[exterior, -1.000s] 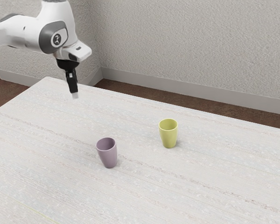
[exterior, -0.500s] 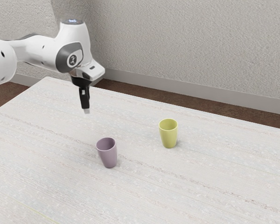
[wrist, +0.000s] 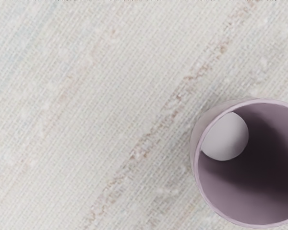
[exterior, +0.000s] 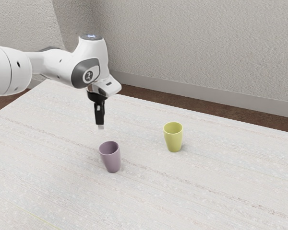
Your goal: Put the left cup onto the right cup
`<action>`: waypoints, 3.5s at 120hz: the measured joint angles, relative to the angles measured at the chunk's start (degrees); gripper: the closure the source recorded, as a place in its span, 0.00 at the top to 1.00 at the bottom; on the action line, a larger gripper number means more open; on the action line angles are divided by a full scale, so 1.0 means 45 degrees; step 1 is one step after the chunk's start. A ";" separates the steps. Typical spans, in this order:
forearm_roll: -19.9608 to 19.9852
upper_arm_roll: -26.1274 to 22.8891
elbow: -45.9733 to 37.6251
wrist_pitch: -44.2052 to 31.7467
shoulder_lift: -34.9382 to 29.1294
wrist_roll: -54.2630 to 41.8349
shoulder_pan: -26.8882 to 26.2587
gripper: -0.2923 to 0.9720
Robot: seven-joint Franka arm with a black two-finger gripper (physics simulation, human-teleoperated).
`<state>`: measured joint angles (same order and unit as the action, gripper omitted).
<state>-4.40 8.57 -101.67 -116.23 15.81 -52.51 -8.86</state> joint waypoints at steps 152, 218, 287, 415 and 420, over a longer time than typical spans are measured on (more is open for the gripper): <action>-0.0050 -0.0273 -0.0571 -0.0326 0.1258 0.0678 -0.0050 0.77; 0.0015 -0.0459 -0.0498 -0.0825 0.1603 0.0601 -0.0106 0.54; 0.0039 -0.0579 -0.0517 -0.0881 0.1528 0.0949 -0.0201 0.16; -0.0231 -0.0616 0.3784 0.1421 0.2079 0.1145 -0.0275 0.15; -0.0231 -0.0617 0.4062 0.1519 0.2204 0.1120 -0.0334 0.15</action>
<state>-5.44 5.80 -83.39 -109.40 25.73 -47.47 -10.36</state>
